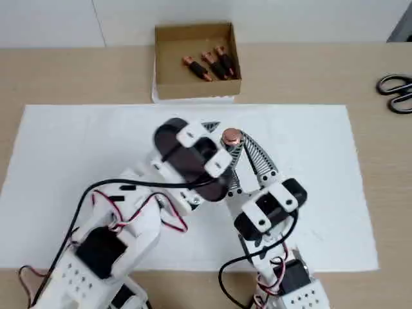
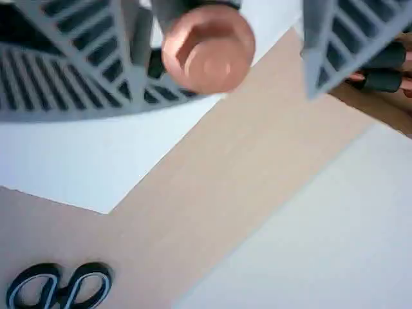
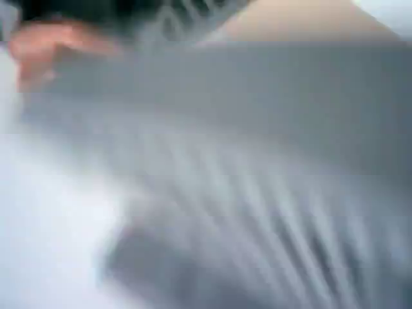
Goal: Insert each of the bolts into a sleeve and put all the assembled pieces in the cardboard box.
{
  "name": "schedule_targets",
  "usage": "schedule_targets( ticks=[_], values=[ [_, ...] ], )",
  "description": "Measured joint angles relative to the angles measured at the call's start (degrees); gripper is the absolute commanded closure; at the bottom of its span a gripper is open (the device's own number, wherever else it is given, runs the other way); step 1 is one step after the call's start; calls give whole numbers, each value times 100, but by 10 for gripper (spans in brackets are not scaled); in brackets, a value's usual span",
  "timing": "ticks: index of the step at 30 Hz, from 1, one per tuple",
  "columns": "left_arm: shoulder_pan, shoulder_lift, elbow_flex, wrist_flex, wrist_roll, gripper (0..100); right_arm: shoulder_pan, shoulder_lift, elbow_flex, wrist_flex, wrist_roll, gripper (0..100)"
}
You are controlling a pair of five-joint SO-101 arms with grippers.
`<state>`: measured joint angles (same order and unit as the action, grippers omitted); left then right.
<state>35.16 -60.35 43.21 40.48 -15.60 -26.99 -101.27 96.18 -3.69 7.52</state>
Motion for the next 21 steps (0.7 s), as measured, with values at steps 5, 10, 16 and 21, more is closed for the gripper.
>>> schedule_targets(
  ticks=[5,10,16,21],
  values=[
    [-141,-334,-26,211,26,844,-9,-9,0,0,0,994],
    [-1081,-888,-26,35,26,870,9,-9,0,0,0,994],
    [-2593,-1371,510,-88,44,988,281,-9,0,0,0,994],
    [-3103,-1767,1275,-88,141,994,914,-9,-132,404,0,994]
  ],
)
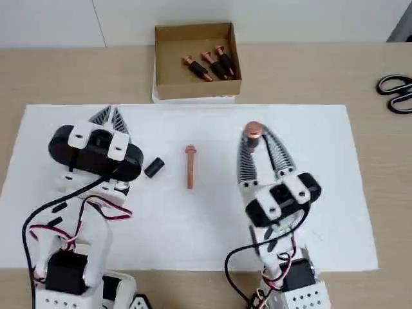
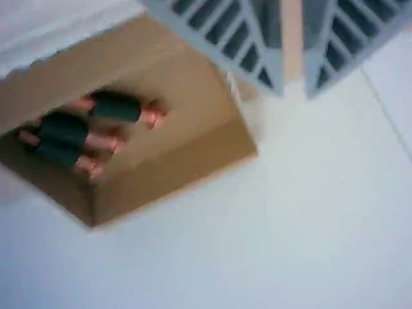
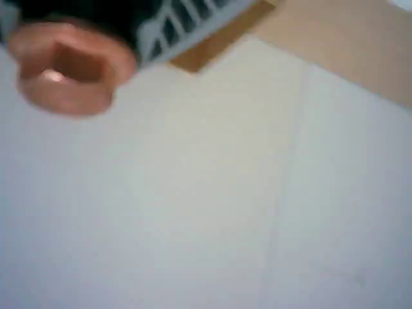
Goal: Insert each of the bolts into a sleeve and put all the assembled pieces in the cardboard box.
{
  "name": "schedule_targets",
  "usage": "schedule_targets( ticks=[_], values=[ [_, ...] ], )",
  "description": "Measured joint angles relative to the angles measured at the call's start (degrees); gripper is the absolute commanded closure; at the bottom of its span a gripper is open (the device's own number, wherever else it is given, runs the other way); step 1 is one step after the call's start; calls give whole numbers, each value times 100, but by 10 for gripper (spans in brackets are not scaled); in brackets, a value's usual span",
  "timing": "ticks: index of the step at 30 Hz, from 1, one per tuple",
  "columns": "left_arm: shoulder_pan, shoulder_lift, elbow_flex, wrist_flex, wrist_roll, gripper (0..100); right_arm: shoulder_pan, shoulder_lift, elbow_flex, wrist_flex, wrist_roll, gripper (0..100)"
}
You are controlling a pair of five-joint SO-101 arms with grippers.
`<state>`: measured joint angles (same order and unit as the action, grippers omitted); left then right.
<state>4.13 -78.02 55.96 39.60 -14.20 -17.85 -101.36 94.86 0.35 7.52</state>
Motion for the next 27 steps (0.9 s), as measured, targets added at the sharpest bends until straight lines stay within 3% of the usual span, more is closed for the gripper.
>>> schedule_targets(
  ticks=[6,12,19,27],
  values=[
    [-352,-105,589,26,1081,994,88,0,-1037,1732,0,994],
    [-378,-114,615,695,1284,994,97,633,-1881,2180,0,994],
    [-396,-132,615,1222,1433,994,88,2866,-3780,2251,-158,994],
    [-396,-132,615,1240,1925,994,88,6189,-5530,2066,-1099,994]
  ],
)
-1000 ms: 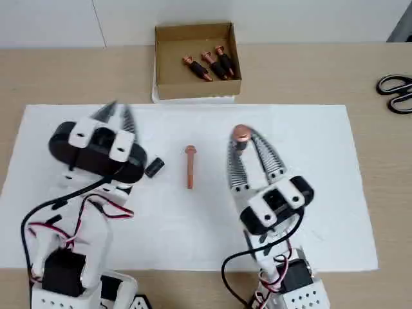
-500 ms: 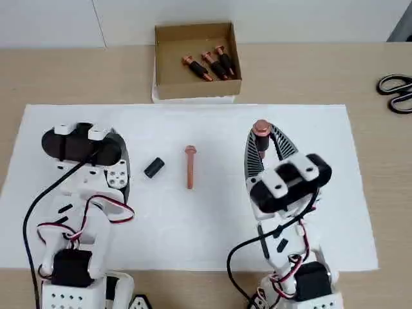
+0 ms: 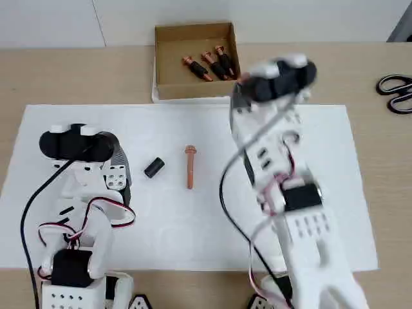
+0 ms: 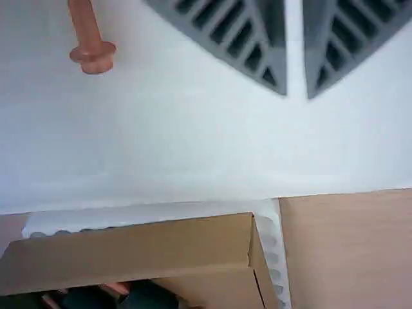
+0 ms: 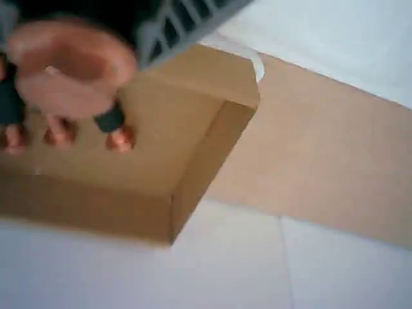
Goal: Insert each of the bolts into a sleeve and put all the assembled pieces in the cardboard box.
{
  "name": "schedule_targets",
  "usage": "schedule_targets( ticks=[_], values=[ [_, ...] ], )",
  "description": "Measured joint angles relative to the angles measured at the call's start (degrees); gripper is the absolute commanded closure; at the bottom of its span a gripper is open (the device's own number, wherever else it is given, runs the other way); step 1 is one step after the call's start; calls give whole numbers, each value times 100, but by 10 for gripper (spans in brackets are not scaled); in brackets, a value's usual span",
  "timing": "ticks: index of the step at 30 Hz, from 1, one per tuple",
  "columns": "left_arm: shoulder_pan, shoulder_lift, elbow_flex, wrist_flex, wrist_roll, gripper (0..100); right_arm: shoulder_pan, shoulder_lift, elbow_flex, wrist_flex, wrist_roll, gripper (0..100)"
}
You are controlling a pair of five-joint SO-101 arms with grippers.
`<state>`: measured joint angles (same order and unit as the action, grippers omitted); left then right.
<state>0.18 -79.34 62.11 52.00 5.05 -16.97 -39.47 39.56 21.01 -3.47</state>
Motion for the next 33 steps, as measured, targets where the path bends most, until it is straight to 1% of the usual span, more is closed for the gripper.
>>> schedule_targets(
  ticks=[6,18,25,28,33],
  values=[
    [0,0,0,0,26,994,0,2259,-1433,-554,-70,994],
    [0,0,0,0,26,994,-9,6409,-5257,-598,-70,994],
    [0,0,0,0,26,994,-123,8457,-7534,-598,-62,994],
    [0,0,0,0,26,994,-123,9187,-8308,-598,352,994],
    [0,0,0,0,26,994,-229,10321,-9354,-598,1407,994]
  ],
)
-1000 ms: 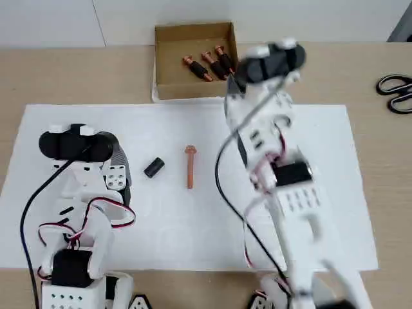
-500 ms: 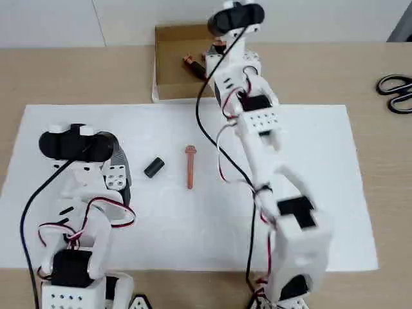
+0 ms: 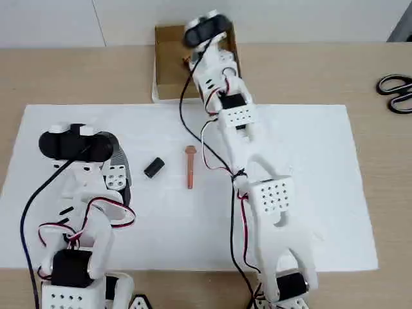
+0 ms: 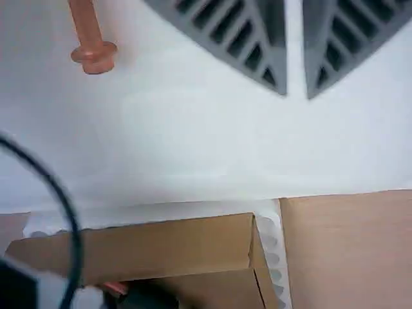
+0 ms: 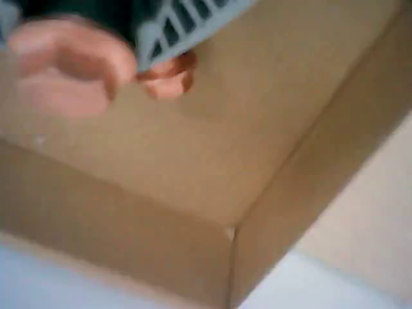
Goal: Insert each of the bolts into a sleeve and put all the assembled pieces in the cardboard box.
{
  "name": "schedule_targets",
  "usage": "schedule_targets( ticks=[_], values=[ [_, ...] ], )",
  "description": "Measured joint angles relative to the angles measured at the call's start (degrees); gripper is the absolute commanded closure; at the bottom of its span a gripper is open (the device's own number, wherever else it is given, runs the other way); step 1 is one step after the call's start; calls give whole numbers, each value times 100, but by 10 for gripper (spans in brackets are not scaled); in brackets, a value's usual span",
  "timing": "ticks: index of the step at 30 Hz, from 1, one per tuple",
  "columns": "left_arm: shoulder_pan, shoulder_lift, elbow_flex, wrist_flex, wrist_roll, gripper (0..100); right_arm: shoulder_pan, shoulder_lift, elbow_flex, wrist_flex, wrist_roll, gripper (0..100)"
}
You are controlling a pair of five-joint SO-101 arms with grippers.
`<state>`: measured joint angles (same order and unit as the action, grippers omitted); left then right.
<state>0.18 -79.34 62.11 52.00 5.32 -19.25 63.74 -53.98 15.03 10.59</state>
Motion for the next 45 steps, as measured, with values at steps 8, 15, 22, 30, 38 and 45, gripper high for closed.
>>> schedule_targets(
  ticks=[8,15,22,30,38,45],
  values=[
    [0,0,0,0,0,994,18,1371,-1635,0,870,991],
    [0,0,0,0,0,994,-9,1987,-2409,0,1327,990],
    [0,0,0,0,0,994,-9,2066,-2514,0,1626,965],
    [0,0,0,0,0,994,-35,2066,-2585,229,1697,790],
    [0,0,0,-123,0,994,-105,2066,-2673,404,1705,790],
    [0,0,0,-299,0,994,-105,2057,-3842,686,1714,790]
  ],
)
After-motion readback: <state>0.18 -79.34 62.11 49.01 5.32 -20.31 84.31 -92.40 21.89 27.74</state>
